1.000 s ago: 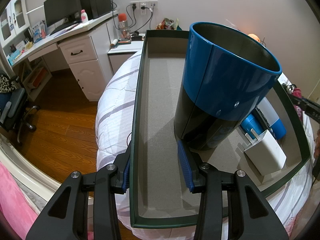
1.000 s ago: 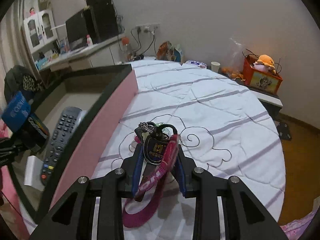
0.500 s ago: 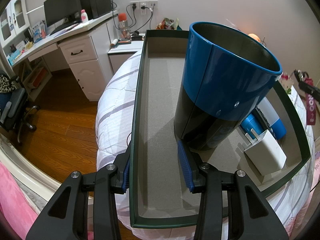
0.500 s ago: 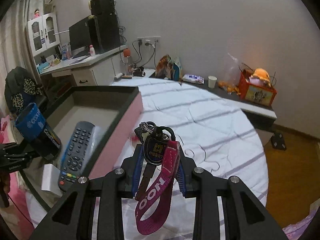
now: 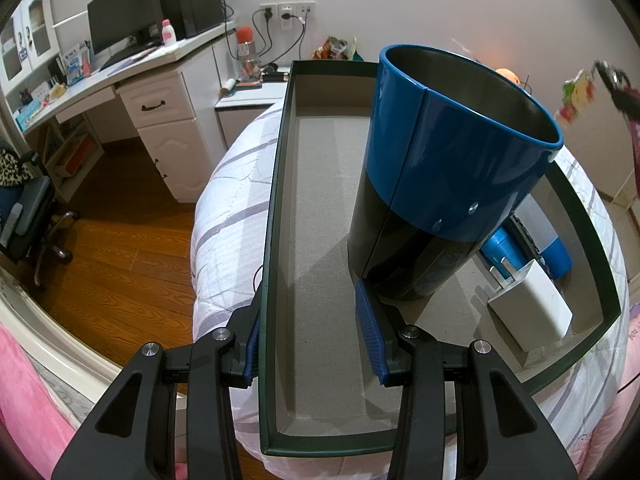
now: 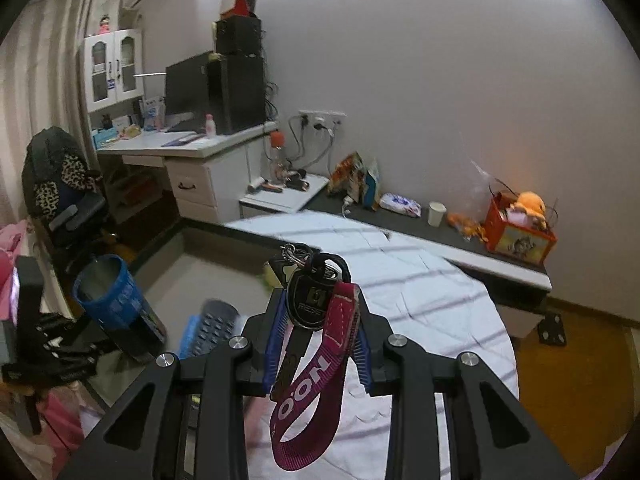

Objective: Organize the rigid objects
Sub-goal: 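Carry the keys into the tray box and open the right tool, then withdraw the right tool from the tray box while the left tool releases the box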

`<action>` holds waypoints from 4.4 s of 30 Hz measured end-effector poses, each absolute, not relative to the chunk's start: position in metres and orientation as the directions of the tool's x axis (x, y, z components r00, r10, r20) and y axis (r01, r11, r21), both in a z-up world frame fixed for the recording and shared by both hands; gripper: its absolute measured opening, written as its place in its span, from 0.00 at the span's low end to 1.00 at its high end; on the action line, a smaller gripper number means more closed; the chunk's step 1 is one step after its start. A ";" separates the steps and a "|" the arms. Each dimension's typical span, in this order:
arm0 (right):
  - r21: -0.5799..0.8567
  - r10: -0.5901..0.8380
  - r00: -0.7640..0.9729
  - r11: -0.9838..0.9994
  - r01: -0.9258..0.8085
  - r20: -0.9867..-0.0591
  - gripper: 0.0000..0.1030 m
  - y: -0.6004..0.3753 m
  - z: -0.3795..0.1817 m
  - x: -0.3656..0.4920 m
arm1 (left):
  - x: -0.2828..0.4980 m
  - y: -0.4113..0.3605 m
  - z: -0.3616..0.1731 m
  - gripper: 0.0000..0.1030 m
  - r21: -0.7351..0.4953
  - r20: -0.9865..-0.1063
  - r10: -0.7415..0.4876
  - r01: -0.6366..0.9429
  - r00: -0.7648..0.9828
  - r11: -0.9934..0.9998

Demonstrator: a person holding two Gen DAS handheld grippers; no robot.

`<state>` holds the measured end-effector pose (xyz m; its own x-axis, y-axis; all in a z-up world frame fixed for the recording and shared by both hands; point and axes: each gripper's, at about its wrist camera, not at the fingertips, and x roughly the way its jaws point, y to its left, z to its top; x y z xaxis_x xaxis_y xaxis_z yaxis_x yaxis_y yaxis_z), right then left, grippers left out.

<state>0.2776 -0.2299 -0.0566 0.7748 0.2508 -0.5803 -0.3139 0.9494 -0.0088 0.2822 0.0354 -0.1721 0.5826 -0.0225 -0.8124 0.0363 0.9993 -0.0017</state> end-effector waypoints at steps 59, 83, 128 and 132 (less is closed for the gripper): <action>-0.084 0.204 0.630 0.914 -0.396 -0.749 0.56 -0.160 -0.105 0.296 | 0.284 0.033 -0.169 0.41 -0.004 -0.812 -0.026 0.039 0.584 0.999; -0.106 0.115 0.563 0.933 -0.344 -0.818 0.19 -0.181 -0.151 0.303 | 0.282 0.033 -0.170 0.41 0.001 -0.806 -0.025 0.043 0.591 0.999; 0.143 0.275 0.695 0.960 -0.243 -0.665 0.77 -0.305 -0.125 0.207 | 0.257 -0.004 -0.142 0.84 -0.104 -0.704 -0.237 0.233 0.669 0.967; 0.164 0.311 0.682 0.948 -0.272 -0.663 0.77 -0.302 -0.133 0.192 | 0.244 -0.005 -0.142 0.87 -0.095 -0.693 -0.254 0.264 0.675 0.960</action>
<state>0.1920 -0.3022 -0.1333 0.6816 0.3106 -0.6625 -0.2723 0.9481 0.1643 0.2439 -0.0055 -0.1419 0.6745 -0.2537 -0.6933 0.2635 0.9600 -0.0949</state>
